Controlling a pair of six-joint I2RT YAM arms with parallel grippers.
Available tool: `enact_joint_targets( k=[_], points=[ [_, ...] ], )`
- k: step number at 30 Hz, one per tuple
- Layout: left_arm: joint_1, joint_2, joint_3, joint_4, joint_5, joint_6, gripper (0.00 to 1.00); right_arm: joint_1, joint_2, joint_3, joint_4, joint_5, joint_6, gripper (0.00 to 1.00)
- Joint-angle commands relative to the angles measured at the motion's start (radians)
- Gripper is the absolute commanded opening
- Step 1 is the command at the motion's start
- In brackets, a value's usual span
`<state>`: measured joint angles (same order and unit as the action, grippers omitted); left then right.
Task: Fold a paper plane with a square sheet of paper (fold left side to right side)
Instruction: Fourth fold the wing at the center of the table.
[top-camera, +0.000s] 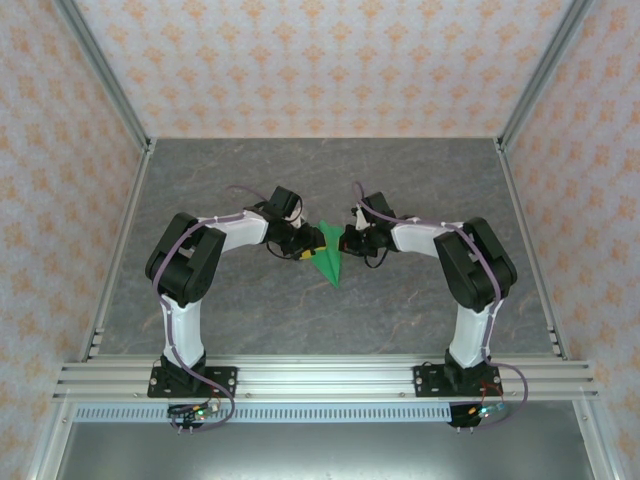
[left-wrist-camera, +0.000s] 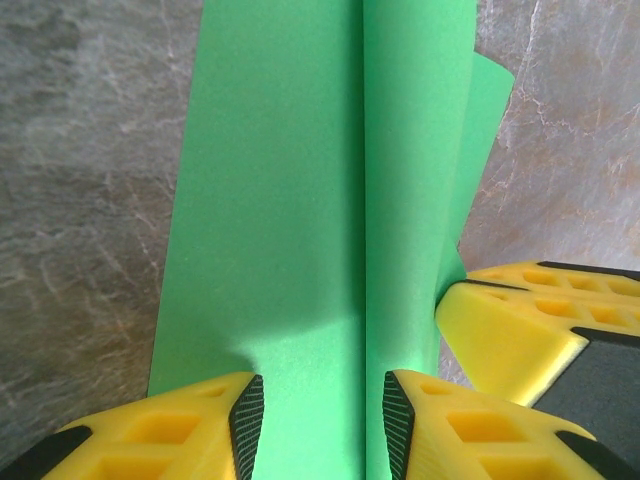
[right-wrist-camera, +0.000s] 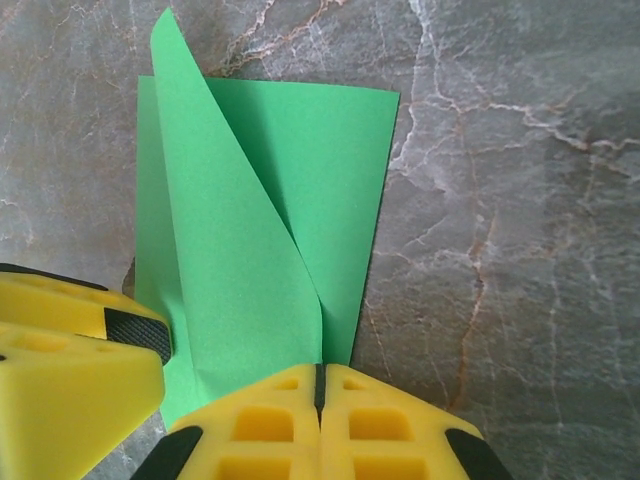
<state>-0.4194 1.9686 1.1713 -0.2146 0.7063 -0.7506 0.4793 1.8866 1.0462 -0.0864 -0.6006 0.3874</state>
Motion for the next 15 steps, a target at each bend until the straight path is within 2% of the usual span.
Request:
enact_joint_targets(
  k=[1,15],
  points=[
    [-0.008,0.027,0.002,-0.062,-0.04,0.023,0.41,0.002,0.013,0.031,-0.015,0.027,-0.024,0.0],
    [-0.008,0.011,0.005,-0.049,-0.024,0.026,0.41,0.009,0.052,0.045,-0.099,0.056,-0.06,0.0]
  ],
)
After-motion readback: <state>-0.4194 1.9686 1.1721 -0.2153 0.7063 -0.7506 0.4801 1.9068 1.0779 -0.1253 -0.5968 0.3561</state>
